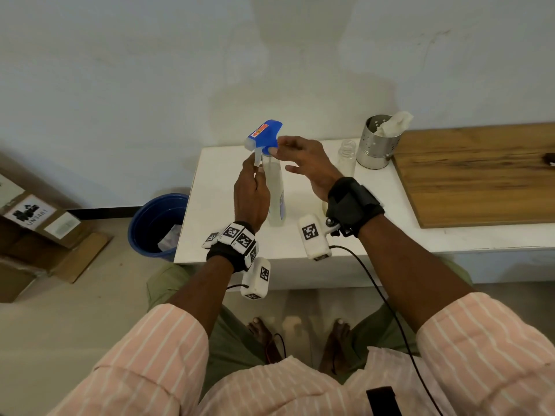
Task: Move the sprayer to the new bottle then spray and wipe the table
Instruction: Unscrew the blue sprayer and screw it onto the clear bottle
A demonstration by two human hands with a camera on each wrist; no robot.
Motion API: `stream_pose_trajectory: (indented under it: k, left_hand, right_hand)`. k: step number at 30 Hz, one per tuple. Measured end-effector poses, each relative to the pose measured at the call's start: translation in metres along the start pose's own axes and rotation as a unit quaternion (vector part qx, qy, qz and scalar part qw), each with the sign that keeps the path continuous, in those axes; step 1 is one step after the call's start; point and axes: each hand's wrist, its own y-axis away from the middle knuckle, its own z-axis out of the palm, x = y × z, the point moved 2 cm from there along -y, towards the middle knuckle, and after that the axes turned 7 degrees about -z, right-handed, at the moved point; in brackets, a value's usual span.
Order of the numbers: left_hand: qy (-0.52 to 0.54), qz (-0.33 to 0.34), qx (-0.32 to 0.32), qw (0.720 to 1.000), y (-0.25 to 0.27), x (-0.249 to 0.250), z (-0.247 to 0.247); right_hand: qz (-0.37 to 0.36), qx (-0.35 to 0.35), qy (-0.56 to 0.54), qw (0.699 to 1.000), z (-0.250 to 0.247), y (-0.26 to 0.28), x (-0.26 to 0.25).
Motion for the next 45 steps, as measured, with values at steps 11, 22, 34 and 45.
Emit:
stream_pose_trajectory:
  k: [11, 22, 34, 45]
  left_hand:
    - [-0.087, 0.0, -0.082, 0.993, -0.01, 0.007, -0.003]
    - [-0.077, 0.006, -0.128, 0.989, -0.015, 0.02, -0.004]
    - [-0.074, -0.01, -0.243, 0.967, -0.028, 0.016, -0.021]
    - [-0.119, 0.02, -0.175, 0.977, -0.02, 0.021, -0.018]
  right_hand:
    - [-0.092, 0.08, 0.07, 0.99, 0.014, -0.005, 0.001]
    - [-0.105, 0.09, 0.14, 0.981, 0.019, -0.005, 0.002]
    - [-0.076, -0.031, 0.063, 0.995, 0.017, -0.008, -0.007]
    - [-0.146, 0.179, 0.145, 0.962, 0.04, 0.005, 0.004]
